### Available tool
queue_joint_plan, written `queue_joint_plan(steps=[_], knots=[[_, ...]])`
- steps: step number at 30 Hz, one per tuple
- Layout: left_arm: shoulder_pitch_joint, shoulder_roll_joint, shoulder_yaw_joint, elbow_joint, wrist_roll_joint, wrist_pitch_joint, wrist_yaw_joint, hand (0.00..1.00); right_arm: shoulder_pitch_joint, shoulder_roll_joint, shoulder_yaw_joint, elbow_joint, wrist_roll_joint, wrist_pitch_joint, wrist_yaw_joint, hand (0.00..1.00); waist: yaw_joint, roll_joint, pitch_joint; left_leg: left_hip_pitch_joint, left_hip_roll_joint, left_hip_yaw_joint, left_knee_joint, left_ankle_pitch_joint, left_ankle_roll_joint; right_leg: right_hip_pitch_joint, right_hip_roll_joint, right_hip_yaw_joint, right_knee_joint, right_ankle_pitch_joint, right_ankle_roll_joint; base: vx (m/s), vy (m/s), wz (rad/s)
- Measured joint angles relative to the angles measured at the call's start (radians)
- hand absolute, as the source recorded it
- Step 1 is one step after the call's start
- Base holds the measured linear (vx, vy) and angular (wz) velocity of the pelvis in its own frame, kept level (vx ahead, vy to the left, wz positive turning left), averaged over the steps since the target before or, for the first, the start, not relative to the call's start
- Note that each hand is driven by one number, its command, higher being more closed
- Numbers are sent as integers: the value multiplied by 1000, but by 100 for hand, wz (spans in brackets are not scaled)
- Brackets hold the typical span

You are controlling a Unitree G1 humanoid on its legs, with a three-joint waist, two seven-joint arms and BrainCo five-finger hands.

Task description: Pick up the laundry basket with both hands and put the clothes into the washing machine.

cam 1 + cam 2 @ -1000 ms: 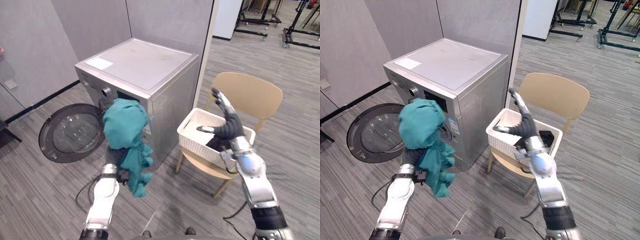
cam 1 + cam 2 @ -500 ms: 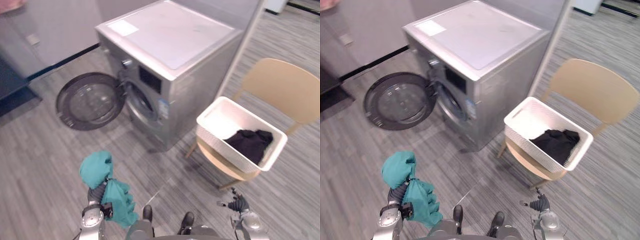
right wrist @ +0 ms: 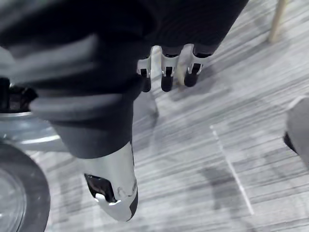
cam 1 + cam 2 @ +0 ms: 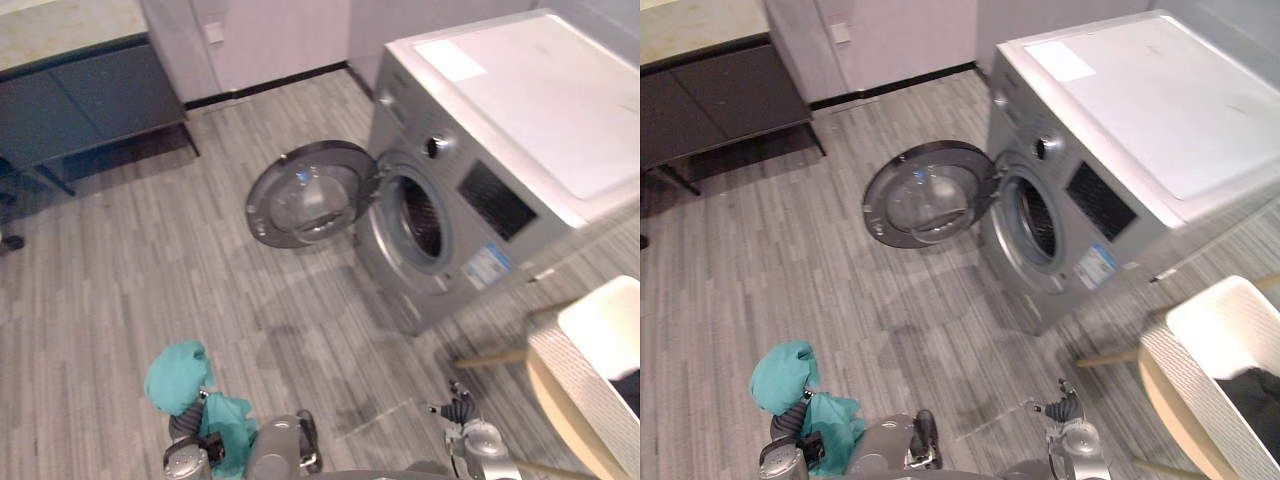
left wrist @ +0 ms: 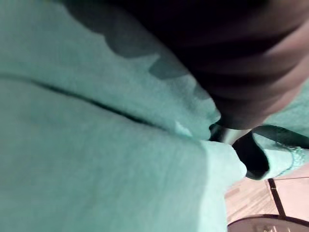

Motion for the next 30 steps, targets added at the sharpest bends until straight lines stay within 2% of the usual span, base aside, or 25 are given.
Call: queue_joint_plan(steps=[1, 2, 4, 5, 6, 8, 9, 10, 11, 12, 13, 14, 16, 17, 19, 20, 21, 23, 26, 29, 30], knots=[[-5, 7, -13, -15, 0, -2, 0, 100, -2, 0, 22, -25, 7, -2, -1, 0, -16, -8, 16, 42, -19, -8, -38, -3, 0, -52, 51, -18, -14, -21, 3, 300, 84, 51], [-15, 8, -35, -18, 0, -3, 2, 100, -10, 6, 23, -39, 11, -6, -2, 0, -27, -16, 29, 92, -41, -10, -93, -17, -12, -98, 79, -77, -90, -23, 3, 306, 70, 46], [-27, 7, -50, -17, -1, -2, 1, 100, -17, 11, 23, -52, 17, -7, -3, 0, -28, -30, 44, 131, -58, -10, -116, -28, -23, -134, 103, -151, -223, -15, -8, 255, 32, 17], [-28, -5, -54, -17, -1, -2, -2, 100, -17, 10, 23, -47, 17, -7, -3, 0, -28, -33, 45, 159, -61, -7, -129, -37, -38, -130, 138, -218, -391, 41, -29, 366, 6, 16], [-28, -25, -62, -7, -1, 0, -2, 100, -14, -2, 19, -37, 17, -7, -5, 0, -39, -11, 46, 192, -62, -29, -140, -40, -53, -93, 182, -249, -458, 104, -164, 507, 28, 3], [-15, -34, -77, -17, 7, -1, -12, 100, -11, -5, 19, -42, 16, -7, -8, 0, -46, 2, 39, 183, -18, -22, -78, -18, -93, -55, 210, -253, -500, 86, -166, 561, -5, -22], [-17, -38, -79, -18, 14, 0, -21, 100, 6, -5, 17, -57, 17, -7, -8, 0, -52, 8, 43, 163, 7, -12, 16, -12, -103, -25, 221, -253, -515, 76, -169, 546, -70, -33], [-22, -48, -78, -24, 24, 0, -32, 100, 32, -5, 18, -74, 17, -6, -10, 0, -55, 20, 50, 124, 62, 5, 212, 26, -152, 44, 255, -249, -548, 69, -171, 441, -57, -46], [-10, -57, -78, -42, 30, 0, -41, 100, 59, -2, 19, -97, 17, -4, -11, 0, -47, 26, 51, 82, 113, 9, 383, 118, -156, 107, 288, -222, -585, 65, -173, 421, -16, -81], [2, -65, -80, -63, 36, -1, -50, 100, 82, 8, 20, -133, 17, -5, -13, 0, -36, 24, 50, 33, 165, 12, 524, 185, -138, 158, 311, -181, -622, 63, -174, 401, 31, -126], [11, -64, -94, -78, 42, -2, -53, 100, 91, 21, 16, -165, 17, -6, -17, 0, -22, 21, 49, -19, 202, 15, 612, 136, -114, 199, 329, -129, -649, 62, -174, 380, 57, -125], [4, -63, -104, -78, 42, -2, -53, 100, 90, 23, 12, -175, 17, -6, -20, 0, -21, 15, 47, -52, 211, 10, 619, 110, -108, 208, 330, -101, -659, 62, -173, 339, 86, -131], [-29, -60, -151, -85, 55, -4, -73, 100, 89, 28, -2, -180, 18, -11, -22, 0, -18, 1, 41, -135, 205, -51, 462, 49, -98, 230, 326, -9, -697, 69, -155, 280, 137, -115], [-35, -60, -161, -85, 64, -5, -75, 100, 92, 31, -4, -179, 18, -10, -23, 0, -19, 0, 41, -146, 197, -71, 400, 46, -96, 236, 326, 15, -701, 67, -147, 266, 217, -112], [-50, -63, -193, -85, 71, -10, -86, 100, 95, 34, -5, -178, 18, -8, -24, 0, -17, -1, 42, -166, 145, -214, 226, 50, -103, 249, 321, 96, -704, 59, -117, 229, 267, -116], [-50, -64, -219, -83, 73, -12, -91, 100, 92, 30, -11, -161, 17, -9, -24, 0, -17, 3, 37, -128, 100, -345, 41, 84, -156, 239, 323, 158, -693, 53, -91, 225, 364, -160], [-49, -76, -242, -65, 79, -14, -91, 100, 84, 10, -14, -140, 17, -10, -24, 0, -19, 45, 25, -88, 105, -454, -109, 217, -204, 238, 359, 209, -685, 37, -49, 226, 388, -148], [-81, -56, -273, -23, 84, -11, -95, 100, 86, 47, -23, -105, 16, -6, -29, 0, -24, -2, 17, -51, 81, -379, -89, 174, -175, 239, 319, 256, -682, 30, -15, 217, 366, -114], [-86, -48, -287, -32, 94, -23, -104, 100, 100, 57, -21, -105, 14, -10, -33, 0, -23, -22, 1, -6, 72, -250, -79, 123, -145, 242, 287, 358, -718, 40, 24, 130, 256, -118], [-91, -28, -305, -31, 100, -25, -115, 100, 52, 48, -10, -43, 14, -18, -36, 0, -38, -16, -6, 13, 86, -137, -88, 101, -136, 213, 289, 432, -780, 98, 49, 42, 172, -122], [-92, -24, -304, -31, 99, -25, -114, 100, 17, 35, 14, 2, 13, -17, -36, 0, -47, -6, -12, 17, 108, -85, -107, 102, -133, 182, 289, 382, -797, 139, 53, 19, 108, -138]])
